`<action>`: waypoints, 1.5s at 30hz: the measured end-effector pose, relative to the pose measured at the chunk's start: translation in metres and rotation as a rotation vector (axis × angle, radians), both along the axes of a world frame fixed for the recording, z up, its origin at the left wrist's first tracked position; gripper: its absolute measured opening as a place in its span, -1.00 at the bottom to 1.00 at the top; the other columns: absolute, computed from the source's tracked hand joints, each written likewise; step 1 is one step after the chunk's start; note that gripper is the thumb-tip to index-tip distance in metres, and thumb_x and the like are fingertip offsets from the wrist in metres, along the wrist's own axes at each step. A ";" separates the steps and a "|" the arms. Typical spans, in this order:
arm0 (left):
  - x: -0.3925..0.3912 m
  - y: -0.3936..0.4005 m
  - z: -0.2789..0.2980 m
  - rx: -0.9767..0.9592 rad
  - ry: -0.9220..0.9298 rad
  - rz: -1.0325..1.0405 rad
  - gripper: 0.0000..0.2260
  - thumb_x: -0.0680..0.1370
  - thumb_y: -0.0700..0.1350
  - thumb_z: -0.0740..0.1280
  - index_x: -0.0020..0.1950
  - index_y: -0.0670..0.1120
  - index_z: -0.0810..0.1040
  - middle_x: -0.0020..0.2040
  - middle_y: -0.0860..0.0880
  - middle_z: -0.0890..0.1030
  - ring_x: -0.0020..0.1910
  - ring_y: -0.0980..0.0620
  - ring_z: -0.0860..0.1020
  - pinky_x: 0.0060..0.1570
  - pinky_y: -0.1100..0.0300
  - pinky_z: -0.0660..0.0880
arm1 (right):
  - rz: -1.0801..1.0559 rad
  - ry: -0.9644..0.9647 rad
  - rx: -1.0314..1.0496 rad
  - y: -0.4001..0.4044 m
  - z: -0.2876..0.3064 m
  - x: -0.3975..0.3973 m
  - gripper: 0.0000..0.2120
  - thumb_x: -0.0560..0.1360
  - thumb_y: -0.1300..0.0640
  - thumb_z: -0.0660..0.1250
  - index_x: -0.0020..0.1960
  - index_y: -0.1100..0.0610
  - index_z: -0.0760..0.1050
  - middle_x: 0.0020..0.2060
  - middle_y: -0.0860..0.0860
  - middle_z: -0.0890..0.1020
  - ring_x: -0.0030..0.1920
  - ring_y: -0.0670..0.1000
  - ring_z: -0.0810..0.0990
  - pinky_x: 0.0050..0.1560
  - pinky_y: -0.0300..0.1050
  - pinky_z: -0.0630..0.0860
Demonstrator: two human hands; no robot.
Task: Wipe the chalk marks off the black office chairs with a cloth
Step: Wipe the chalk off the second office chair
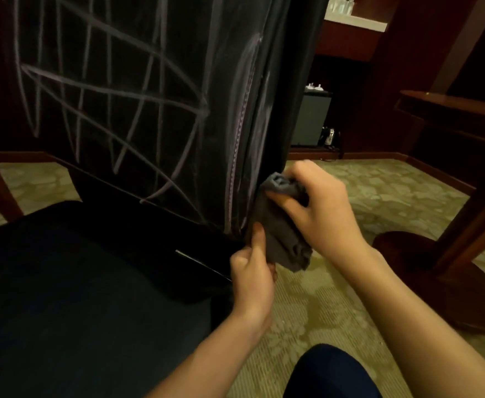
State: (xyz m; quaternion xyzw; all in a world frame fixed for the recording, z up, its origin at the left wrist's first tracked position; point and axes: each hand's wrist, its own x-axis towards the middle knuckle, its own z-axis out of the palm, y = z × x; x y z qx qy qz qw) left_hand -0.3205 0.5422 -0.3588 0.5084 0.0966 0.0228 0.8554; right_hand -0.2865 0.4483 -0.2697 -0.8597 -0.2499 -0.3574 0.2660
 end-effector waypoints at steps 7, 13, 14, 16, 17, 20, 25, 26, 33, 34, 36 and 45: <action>-0.003 -0.003 -0.023 0.032 0.192 -0.046 -0.63 0.67 0.06 0.24 -0.30 -0.07 0.45 -0.55 0.08 0.34 -0.61 0.18 0.28 -0.58 0.30 0.21 | -0.141 0.017 0.145 0.009 -0.070 -0.012 -0.74 0.53 0.12 0.38 -0.14 0.01 0.28 -0.26 -0.01 0.46 -0.34 0.04 0.47 -0.39 0.11 0.47; -0.012 -0.007 -0.060 0.012 0.474 -0.090 -0.64 0.69 0.01 0.21 -0.27 -0.10 0.41 -0.54 0.02 0.32 -0.62 0.10 0.25 -0.54 0.29 0.13 | -0.104 0.254 -0.038 -0.007 -0.133 -0.010 -0.83 0.52 0.04 0.31 -0.13 0.09 0.35 -0.27 -0.04 0.47 -0.31 0.05 0.50 -0.35 0.11 0.49; -0.015 -0.006 -0.060 0.021 0.455 -0.104 -0.65 0.69 0.01 0.22 -0.26 -0.10 0.40 -0.56 0.04 0.31 -0.64 0.11 0.23 -0.55 0.30 0.12 | -0.086 0.281 -0.017 -0.013 -0.136 -0.011 -0.84 0.52 0.07 0.33 -0.13 0.08 0.36 -0.27 -0.07 0.47 -0.30 0.01 0.49 -0.31 0.05 0.49; -0.017 -0.002 -0.052 0.061 0.341 -0.097 -0.70 0.68 -0.03 0.25 -0.23 -0.09 0.41 -0.57 0.10 0.34 -0.63 0.16 0.26 -0.58 0.31 0.16 | -0.056 0.281 0.095 -0.022 -0.128 -0.013 -0.84 0.53 0.10 0.37 -0.13 0.11 0.41 -0.28 -0.08 0.49 -0.27 -0.05 0.49 -0.26 -0.07 0.45; -0.016 0.004 -0.046 0.096 0.264 -0.076 -0.74 0.68 -0.06 0.26 -0.20 -0.09 0.44 -0.57 0.12 0.36 -0.61 0.19 0.29 -0.59 0.30 0.19 | -0.042 0.268 0.169 -0.025 -0.120 -0.014 -0.85 0.53 0.11 0.38 -0.12 0.14 0.45 -0.27 -0.05 0.52 -0.26 -0.05 0.51 -0.24 -0.11 0.45; -0.013 0.029 -0.032 0.288 0.030 -0.033 -0.80 0.66 -0.09 0.29 -0.15 -0.09 0.55 -0.55 0.13 0.43 -0.57 0.21 0.37 -0.53 0.30 0.29 | 0.032 0.241 0.335 -0.020 -0.093 -0.016 -0.90 0.54 0.20 0.42 -0.06 0.20 0.52 -0.22 0.00 0.58 -0.20 -0.07 0.57 -0.21 -0.19 0.48; -0.012 0.054 -0.038 0.732 -0.156 -0.076 -0.73 0.64 -0.01 0.31 -0.22 -0.08 0.57 -0.44 -0.03 0.59 -0.50 0.04 0.60 -0.39 0.21 0.53 | 0.082 0.271 0.458 -0.010 -0.111 -0.014 -0.92 0.56 0.25 0.37 -0.08 0.18 0.49 -0.24 -0.09 0.56 -0.22 -0.16 0.54 -0.20 -0.28 0.46; -0.008 0.057 -0.043 0.822 -0.160 -0.108 -0.75 0.64 -0.01 0.32 -0.19 -0.08 0.59 -0.41 -0.04 0.61 -0.48 0.04 0.62 -0.35 0.17 0.57 | 0.040 0.274 0.439 -0.013 -0.127 -0.013 -0.90 0.57 0.25 0.36 -0.10 0.16 0.47 -0.26 -0.10 0.55 -0.24 -0.18 0.53 -0.22 -0.29 0.44; 0.006 0.063 -0.061 1.198 -0.232 -0.171 -0.77 0.61 0.03 0.31 -0.17 -0.06 0.60 -0.34 -0.06 0.64 -0.32 -0.03 0.67 -0.19 0.05 0.63 | -0.127 0.391 0.431 -0.019 -0.177 -0.017 -0.93 0.56 0.22 0.35 -0.09 0.18 0.50 -0.25 0.00 0.59 -0.23 -0.06 0.57 -0.23 0.01 0.48; 0.003 0.062 -0.056 1.046 -0.248 -0.147 -0.77 0.63 0.00 0.32 -0.13 -0.10 0.63 -0.37 -0.06 0.64 -0.36 0.00 0.67 -0.26 0.11 0.62 | -0.106 0.323 0.501 -0.015 -0.158 -0.020 -0.92 0.57 0.22 0.35 -0.08 0.22 0.50 -0.23 0.03 0.60 -0.21 -0.02 0.58 -0.21 0.03 0.50; -0.003 0.059 -0.043 0.708 -0.246 -0.086 -0.80 0.63 -0.06 0.34 -0.09 -0.16 0.65 -0.39 -0.08 0.64 -0.39 -0.02 0.68 -0.36 0.20 0.58 | -0.010 0.167 0.568 -0.006 -0.112 -0.025 -0.96 0.58 0.26 0.35 -0.04 0.23 0.52 -0.18 0.05 0.60 -0.15 -0.01 0.59 -0.14 -0.01 0.54; -0.008 0.055 -0.040 0.545 -0.169 -0.068 -0.80 0.61 -0.05 0.36 -0.13 -0.12 0.68 -0.40 -0.12 0.66 -0.41 -0.05 0.68 -0.40 0.19 0.59 | 0.078 0.129 0.653 0.023 -0.101 -0.010 -0.88 0.61 0.14 0.27 -0.09 0.02 0.38 -0.28 -0.16 0.48 -0.25 -0.20 0.47 -0.19 -0.28 0.40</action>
